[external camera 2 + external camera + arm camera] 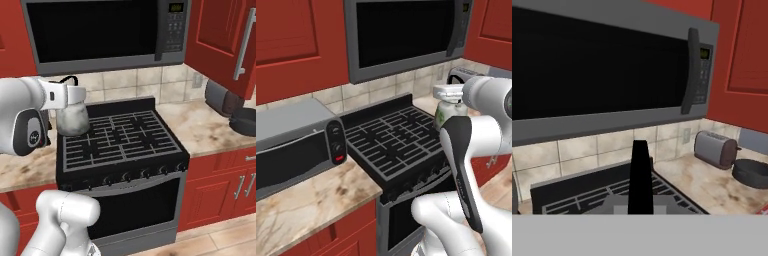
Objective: Pick the kettle from the cabinet and place it on a stove burner. Then pick the pot from the counter and place it on another stove burner. Finally, turn both burners on.
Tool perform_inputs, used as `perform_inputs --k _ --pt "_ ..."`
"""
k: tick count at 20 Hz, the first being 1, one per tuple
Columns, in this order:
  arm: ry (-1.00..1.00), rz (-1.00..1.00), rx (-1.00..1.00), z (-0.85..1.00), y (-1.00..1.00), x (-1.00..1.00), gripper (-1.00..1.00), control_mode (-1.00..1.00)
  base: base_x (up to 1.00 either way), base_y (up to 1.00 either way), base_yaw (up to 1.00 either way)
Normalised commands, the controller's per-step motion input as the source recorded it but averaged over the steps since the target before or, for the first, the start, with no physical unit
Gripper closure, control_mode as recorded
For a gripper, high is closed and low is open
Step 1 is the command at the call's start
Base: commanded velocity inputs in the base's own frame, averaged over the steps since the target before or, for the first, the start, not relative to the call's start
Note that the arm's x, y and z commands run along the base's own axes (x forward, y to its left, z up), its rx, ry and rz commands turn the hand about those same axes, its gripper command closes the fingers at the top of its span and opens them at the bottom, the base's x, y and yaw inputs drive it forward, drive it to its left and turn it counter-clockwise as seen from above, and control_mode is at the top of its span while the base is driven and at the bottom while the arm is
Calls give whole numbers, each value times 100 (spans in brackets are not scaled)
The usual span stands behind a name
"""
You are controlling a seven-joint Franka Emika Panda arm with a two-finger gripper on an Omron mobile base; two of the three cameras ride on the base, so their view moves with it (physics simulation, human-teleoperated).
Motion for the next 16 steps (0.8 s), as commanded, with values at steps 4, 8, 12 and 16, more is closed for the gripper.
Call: perform_inputs --k 4,8,12,16 --pt "0 0 0 0 0 0 100 100 38 -22 9" --pt "0 0 0 0 0 0 100 100 41 -23 10" --pt "0 0 0 0 0 0 100 100 42 -25 11" --pt "0 0 0 0 0 0 100 100 44 -26 11"
